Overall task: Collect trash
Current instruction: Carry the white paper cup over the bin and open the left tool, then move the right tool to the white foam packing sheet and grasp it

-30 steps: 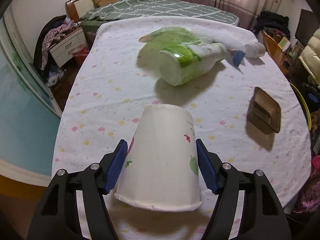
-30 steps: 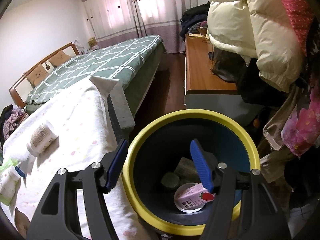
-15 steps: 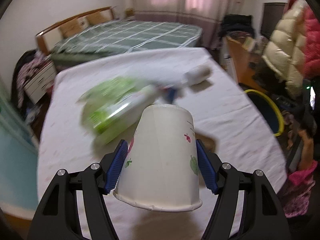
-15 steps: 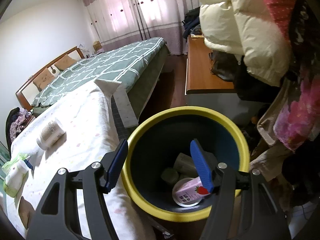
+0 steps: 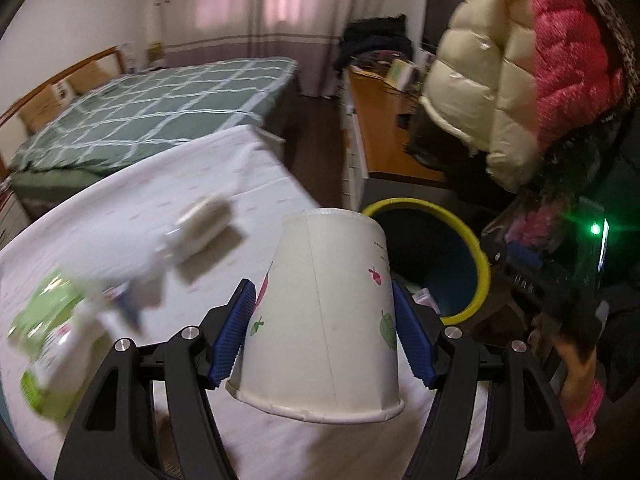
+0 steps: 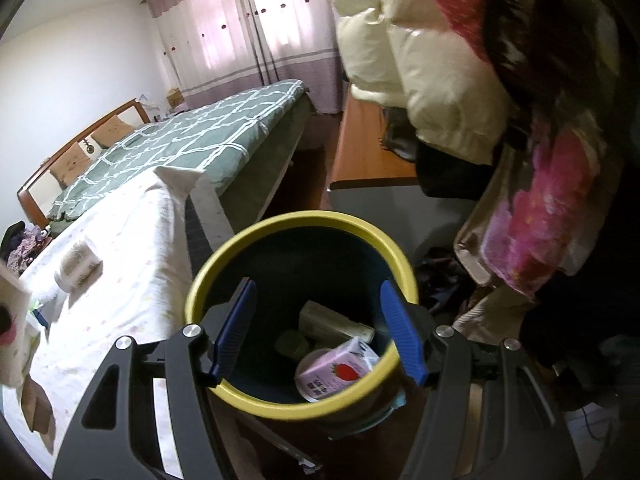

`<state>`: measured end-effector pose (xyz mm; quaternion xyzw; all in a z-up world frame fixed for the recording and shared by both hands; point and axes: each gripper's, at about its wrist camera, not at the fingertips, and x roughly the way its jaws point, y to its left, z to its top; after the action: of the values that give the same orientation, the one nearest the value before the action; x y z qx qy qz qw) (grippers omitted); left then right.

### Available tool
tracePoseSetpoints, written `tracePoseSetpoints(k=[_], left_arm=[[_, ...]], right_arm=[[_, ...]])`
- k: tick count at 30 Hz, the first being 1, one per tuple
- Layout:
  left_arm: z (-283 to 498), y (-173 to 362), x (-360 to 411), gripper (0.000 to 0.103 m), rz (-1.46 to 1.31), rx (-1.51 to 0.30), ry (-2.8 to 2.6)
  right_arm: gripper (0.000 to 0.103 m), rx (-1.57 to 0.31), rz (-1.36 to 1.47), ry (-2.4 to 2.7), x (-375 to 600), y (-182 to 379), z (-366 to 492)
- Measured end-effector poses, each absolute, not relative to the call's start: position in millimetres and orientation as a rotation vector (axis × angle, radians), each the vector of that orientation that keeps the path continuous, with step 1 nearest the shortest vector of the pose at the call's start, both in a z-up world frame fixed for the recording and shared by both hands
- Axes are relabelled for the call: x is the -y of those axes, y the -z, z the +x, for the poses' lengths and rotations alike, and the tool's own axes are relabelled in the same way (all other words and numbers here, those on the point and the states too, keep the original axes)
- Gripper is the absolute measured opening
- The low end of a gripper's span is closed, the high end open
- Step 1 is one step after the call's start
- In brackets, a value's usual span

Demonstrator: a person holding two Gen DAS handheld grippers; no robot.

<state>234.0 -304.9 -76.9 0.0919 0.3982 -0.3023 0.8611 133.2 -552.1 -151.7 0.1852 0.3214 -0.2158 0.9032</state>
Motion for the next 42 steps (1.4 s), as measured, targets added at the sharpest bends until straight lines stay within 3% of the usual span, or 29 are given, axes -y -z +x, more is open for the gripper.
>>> tracePoseSetpoints(k=[18,24,34,42], left_arm=[[257,130,474,0.068,0.303,-0.921,0.763],[261,143,492,0.075,0.309,-0.941,0.755],[245,100,431,0.089,0.215,-0.87,0.735],[231,62,309,0.094,0.098,-0.776,0.601]], right_arm=[[0.062,-0.685,0.416,0.513,599,170,98],[0.062,-0.692,0.421,0.529,607,172,93],[0.062,-0.693,0.404,0.502,593,166,101],[0.062,-0.691,0.36,0.406,550,152,124]])
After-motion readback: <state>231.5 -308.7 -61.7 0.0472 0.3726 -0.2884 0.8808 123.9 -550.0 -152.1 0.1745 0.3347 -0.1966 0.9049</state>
